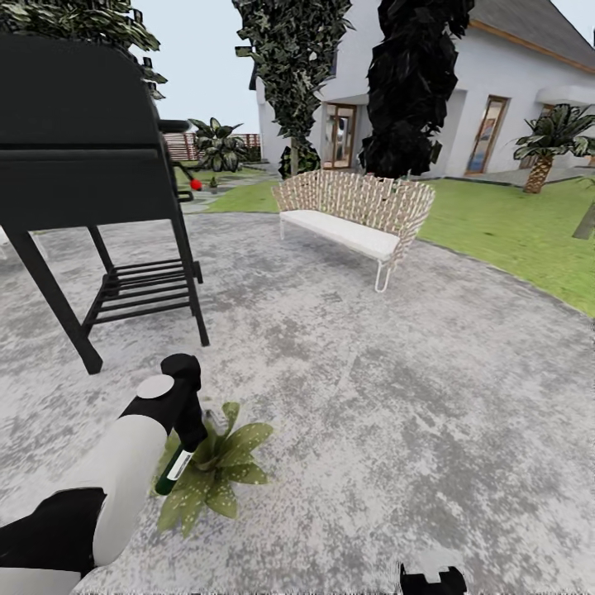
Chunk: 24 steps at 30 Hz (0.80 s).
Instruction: Pick up the pesticide atomizer in the garden and spray insectifuge to fully cover both potted plants in the garden.
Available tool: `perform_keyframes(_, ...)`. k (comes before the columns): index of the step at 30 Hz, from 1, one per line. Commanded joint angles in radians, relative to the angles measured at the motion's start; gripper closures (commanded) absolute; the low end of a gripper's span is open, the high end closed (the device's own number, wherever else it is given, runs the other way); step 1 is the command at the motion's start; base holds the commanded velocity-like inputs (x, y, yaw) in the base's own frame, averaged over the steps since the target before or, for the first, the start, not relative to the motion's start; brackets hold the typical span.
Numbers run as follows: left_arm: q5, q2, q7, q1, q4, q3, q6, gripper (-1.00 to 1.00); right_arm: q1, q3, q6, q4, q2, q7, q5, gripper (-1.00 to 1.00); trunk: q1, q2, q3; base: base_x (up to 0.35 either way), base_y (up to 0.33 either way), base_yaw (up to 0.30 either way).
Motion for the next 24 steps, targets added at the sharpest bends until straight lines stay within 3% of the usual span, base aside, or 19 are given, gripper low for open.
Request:
perform_keyframes(1, -0.01, -0.002, -0.009, -0.001, -0.001, 0.007, 0.011, 1.0, -0.001, -0.009, -0.003, 0.001, 0.0, -0.002, 0.01, -1.0, 0.0, 0.0, -0.001, -0.1, -0.27, 0.0)
perform_keyframes(5, -0.017, -0.001, -0.009, -0.001, -0.001, 0.006, 0.011, 1.0, -0.001, -0.008, -0.003, 0.001, 0.001, -0.002, 0.011, -1.0, 0.0, 0.0, -0.001, -0.101, -0.27, 0.056)
perform_keyframes(10, -0.039, -0.002, -0.009, 0.004, -0.001, 0.008, 0.012, 1.0, -0.001, -0.008, -0.003, 0.003, 0.002, -0.002, 0.011, -1.0, 0.0, 0.0, -0.001, -0.101, -0.27, 0.253)
perform_keyframes(24, -0.013, -0.013, -0.009, 0.022, 0.009, 0.018, 0.011, 1.0, -0.001, -0.008, -0.003, 0.004, 0.001, -0.002, 0.012, -1.0, 0.0, 0.0, -0.001, -0.101, -0.27, 0.276)
